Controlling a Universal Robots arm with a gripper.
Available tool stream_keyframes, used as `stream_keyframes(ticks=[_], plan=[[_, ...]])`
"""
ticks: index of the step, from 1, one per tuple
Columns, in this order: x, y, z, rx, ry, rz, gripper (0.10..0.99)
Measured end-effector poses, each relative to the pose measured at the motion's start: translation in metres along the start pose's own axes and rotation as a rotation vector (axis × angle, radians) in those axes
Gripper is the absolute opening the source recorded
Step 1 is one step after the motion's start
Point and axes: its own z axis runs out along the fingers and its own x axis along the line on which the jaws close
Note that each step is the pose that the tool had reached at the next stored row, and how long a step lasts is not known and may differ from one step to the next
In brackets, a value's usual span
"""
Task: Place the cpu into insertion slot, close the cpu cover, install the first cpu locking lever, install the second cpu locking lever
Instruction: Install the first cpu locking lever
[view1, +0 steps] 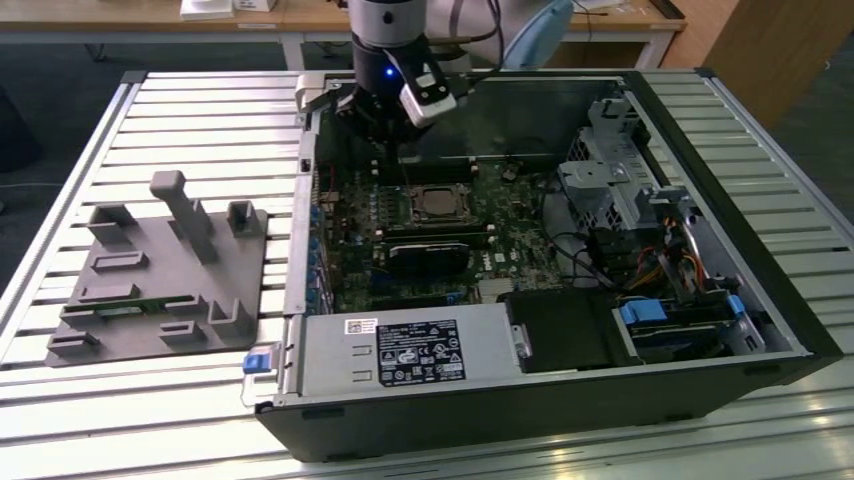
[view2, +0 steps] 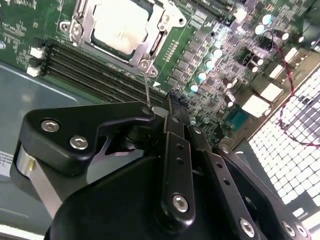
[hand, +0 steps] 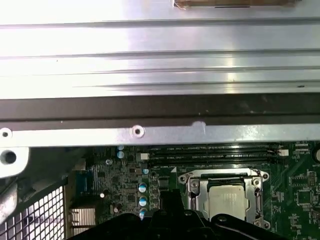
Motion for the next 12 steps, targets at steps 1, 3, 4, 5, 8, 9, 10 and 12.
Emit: stream_keyframes(ticks=[1, 3, 4, 5, 8, 9, 10, 12], plan=[[0.0001, 0.0013, 0.0002, 0.0, 0.0001, -0.001, 0.106], [0.0002, 0.004, 0.0006, 0.0, 0.0001, -0.002, 0.106], [0.0003, 0.0055, 0.0007, 0.0, 0.0001, -0.001, 0.106], [0.0004, 0.0069, 0.0007, 0.0, 0.0, -0.001, 0.106], [-0.0007, 0.0092, 0.0008, 0.0, 0.0001, -0.002, 0.106], [-0.0027, 0.0094, 0.0009, 0.0, 0.0001, -0.002, 0.106], [-0.0055, 0.0095, 0.0009, 0.0, 0.0002, -0.002, 0.106], [-0.0134, 0.01, 0.0011, 0.0, 0.0008, -0.002, 0.106]])
